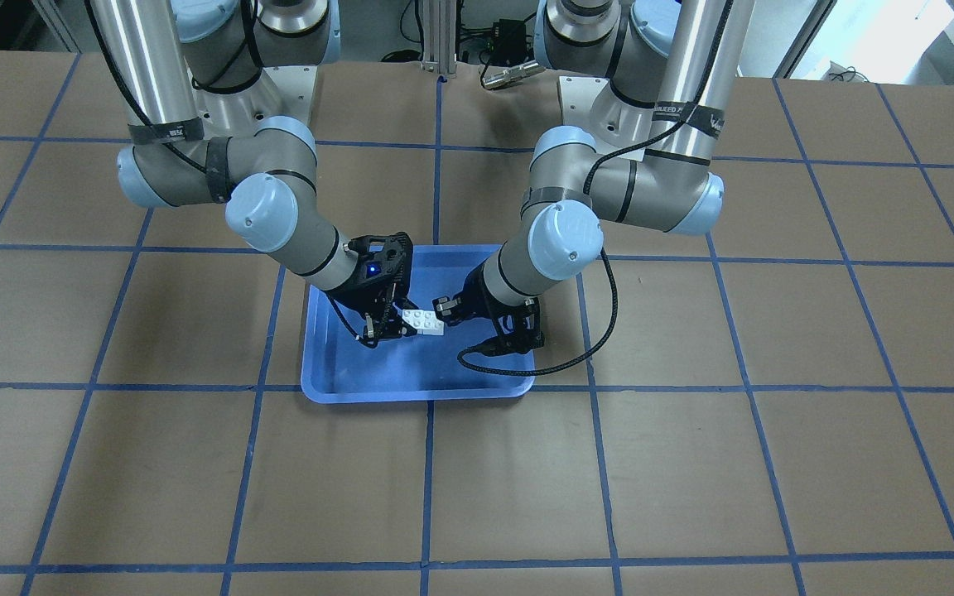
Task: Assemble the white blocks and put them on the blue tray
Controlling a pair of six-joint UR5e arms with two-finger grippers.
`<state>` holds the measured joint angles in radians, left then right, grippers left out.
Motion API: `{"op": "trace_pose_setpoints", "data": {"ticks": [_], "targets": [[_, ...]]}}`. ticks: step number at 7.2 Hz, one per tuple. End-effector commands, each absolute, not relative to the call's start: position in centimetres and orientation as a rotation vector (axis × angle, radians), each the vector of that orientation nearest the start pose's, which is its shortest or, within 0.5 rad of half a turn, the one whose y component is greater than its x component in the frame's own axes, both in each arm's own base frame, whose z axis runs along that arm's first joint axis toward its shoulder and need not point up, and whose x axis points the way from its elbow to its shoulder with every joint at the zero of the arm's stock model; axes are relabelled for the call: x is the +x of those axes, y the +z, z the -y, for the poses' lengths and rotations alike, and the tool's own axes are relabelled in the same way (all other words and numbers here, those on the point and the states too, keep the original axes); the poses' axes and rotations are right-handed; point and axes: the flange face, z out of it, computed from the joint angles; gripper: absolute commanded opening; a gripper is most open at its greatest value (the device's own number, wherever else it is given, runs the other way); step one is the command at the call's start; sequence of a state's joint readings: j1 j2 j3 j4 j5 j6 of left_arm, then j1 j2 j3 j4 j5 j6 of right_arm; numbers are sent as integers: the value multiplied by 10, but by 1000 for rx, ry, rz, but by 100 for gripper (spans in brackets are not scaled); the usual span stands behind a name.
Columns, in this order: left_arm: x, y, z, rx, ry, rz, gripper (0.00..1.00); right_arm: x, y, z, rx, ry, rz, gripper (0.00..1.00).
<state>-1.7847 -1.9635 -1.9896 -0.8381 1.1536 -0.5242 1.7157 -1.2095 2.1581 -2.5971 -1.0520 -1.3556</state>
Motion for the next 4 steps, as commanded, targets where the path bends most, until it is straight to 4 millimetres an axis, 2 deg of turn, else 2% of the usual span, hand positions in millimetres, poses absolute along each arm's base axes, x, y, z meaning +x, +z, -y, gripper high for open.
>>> {"op": "trace_pose_setpoints", "data": {"ticks": [1,2,4], "targets": [[-282,172,476,-568,391,-3434,0,252,162,453,-1867,-497,-1965,77],[-282,172,476,-565,391,-3434,0,251,161,453,-1835,-480,-1997,100],[-282,172,476,-555,390,-3437,0,251,163,455,-1811,-479,-2023,100]]}}
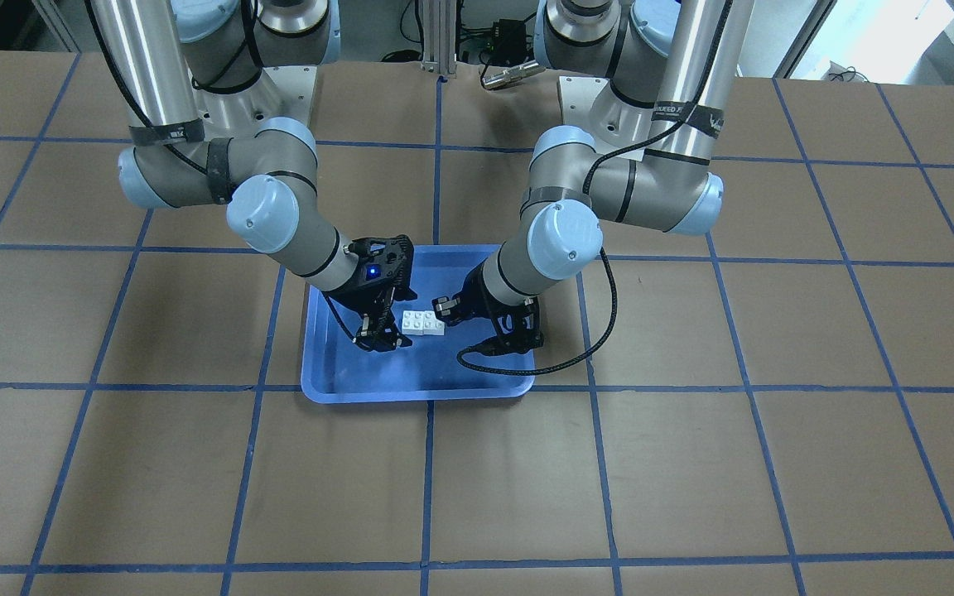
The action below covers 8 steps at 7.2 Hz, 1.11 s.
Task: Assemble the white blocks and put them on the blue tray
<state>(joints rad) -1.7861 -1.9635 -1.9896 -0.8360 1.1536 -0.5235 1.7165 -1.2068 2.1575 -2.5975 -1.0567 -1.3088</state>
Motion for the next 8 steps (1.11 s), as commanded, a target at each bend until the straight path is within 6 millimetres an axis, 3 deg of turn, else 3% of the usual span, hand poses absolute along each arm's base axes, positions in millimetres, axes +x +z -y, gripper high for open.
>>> {"op": "trace_pose_setpoints", "data": {"ticks": [1,3,4,7,8], "targets": [[-283,174,477,-542,376,-3444,0,251,176,463,-1758,-510,-2075,100],[-281,174,478,-499,363,-3449,0,247,213,499,-1770,-576,-2169,100],[-281,173,478,-437,352,-3459,0,238,243,501,-1769,-548,-2214,100],[-282,171,480,-431,350,-3462,0,205,358,523,-1799,-235,-2405,100],[-282,170,481,-436,351,-3461,0,192,407,535,-1793,-157,-2450,100]]}}
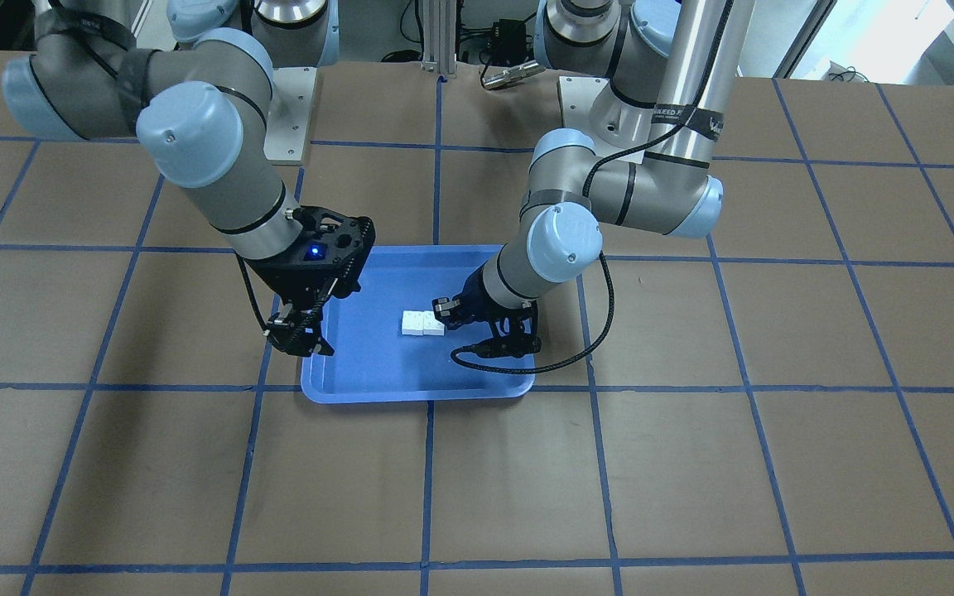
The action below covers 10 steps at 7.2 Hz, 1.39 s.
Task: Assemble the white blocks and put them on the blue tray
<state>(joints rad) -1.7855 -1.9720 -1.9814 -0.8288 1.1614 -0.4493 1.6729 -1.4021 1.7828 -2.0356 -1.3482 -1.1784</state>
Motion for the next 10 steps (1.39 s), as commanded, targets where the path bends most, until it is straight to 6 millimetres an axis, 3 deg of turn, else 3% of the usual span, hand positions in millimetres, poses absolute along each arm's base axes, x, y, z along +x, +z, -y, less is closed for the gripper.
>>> {"op": "trace_pose_setpoints", "data": {"ticks": [1,3,4,6,8,10], "targets": [[-282,168,482,-439,353,-3463,0,184,442,540,-1774,-102,-2462,100],[-284,169,480,-441,341,-3469,0,173,520,527,-1784,-5,-2562,100],[-287,169,478,-436,344,-3469,0,172,542,513,-1733,4,-2585,100],[-291,171,477,-426,340,-3471,0,165,538,510,-1647,30,-2649,100],[-287,190,486,-390,225,-3501,0,165,540,511,-1244,18,-2866,100],[-270,228,521,-442,97,-3524,0,166,539,513,-737,13,-3031,100]]}}
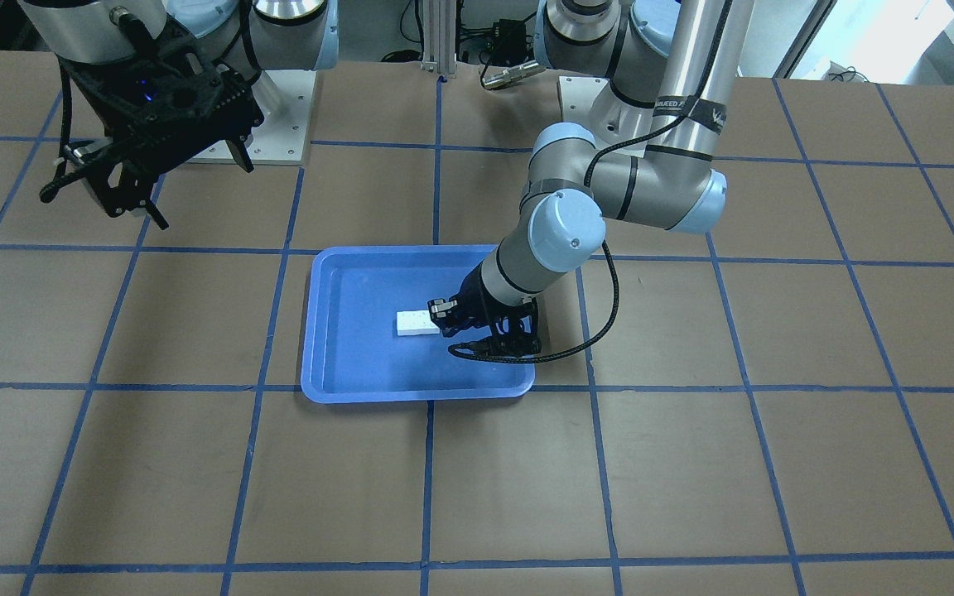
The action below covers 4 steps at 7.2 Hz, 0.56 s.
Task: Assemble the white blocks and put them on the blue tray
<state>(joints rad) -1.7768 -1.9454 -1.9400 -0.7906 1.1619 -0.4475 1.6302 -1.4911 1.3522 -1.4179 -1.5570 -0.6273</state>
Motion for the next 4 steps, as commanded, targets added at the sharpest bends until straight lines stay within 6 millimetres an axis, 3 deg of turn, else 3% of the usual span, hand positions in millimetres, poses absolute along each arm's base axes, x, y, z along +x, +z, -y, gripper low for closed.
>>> {"op": "trace_pose_setpoints", "data": {"ticks": [1,3,4], "targets": [[-261,251,538,-456,72,-3524,0,167,538,514,-476,13,-3080,100],[-213,306,568,-227,74,-3432,0,166,545,516,-124,-57,-3127,100],[-196,345,575,-143,100,-3378,0,166,549,519,-59,-111,-3119,100]]}}
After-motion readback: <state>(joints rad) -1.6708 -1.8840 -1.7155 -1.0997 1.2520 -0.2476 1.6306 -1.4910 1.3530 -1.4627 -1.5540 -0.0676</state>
